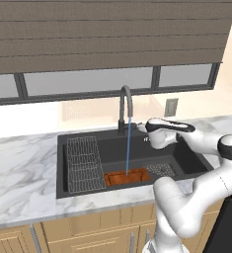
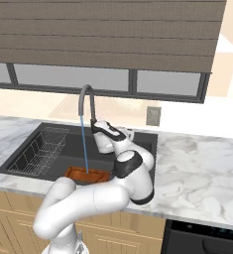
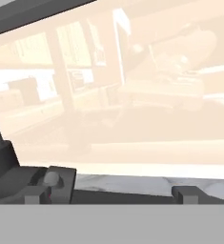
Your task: Turn on the sink faucet with hot water and rinse the cutting board for ten seconds, then turn off the faucet. Push the cutting board to reach the water if necessary.
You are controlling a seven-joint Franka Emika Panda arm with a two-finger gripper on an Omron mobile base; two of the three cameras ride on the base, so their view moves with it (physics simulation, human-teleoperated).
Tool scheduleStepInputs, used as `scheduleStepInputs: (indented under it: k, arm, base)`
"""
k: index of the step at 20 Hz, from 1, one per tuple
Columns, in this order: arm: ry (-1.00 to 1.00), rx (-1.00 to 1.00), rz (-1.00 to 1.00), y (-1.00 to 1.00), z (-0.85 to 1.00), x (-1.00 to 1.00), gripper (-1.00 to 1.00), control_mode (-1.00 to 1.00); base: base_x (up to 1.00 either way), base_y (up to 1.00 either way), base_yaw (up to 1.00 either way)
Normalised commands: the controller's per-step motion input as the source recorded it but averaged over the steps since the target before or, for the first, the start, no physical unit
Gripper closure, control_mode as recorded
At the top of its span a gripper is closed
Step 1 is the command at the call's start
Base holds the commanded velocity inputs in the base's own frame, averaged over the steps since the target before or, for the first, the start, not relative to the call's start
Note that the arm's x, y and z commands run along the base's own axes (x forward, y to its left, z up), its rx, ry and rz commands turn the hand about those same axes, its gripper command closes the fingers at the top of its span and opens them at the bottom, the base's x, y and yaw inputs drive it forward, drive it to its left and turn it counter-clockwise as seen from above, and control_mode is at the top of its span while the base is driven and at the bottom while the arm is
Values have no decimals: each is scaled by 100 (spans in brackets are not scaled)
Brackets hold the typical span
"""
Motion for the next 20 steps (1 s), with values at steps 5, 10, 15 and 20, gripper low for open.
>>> scheduleStepInputs:
  k: [5, 10, 15, 20]
  arm:
    - [10, 3, -1, -31, 34, -11, -100, -100]
    - [17, 3, 0, -34, 46, -24, -100, -100]
    - [21, 3, 0, -29, 41, -11, -100, -100]
    - [19, 5, 2, -31, 28, 0, -100, -100]
  base:
    - [0, 0, 0]
    - [0, 0, 0]
    - [0, 0, 0]
    - [0, 0, 0]
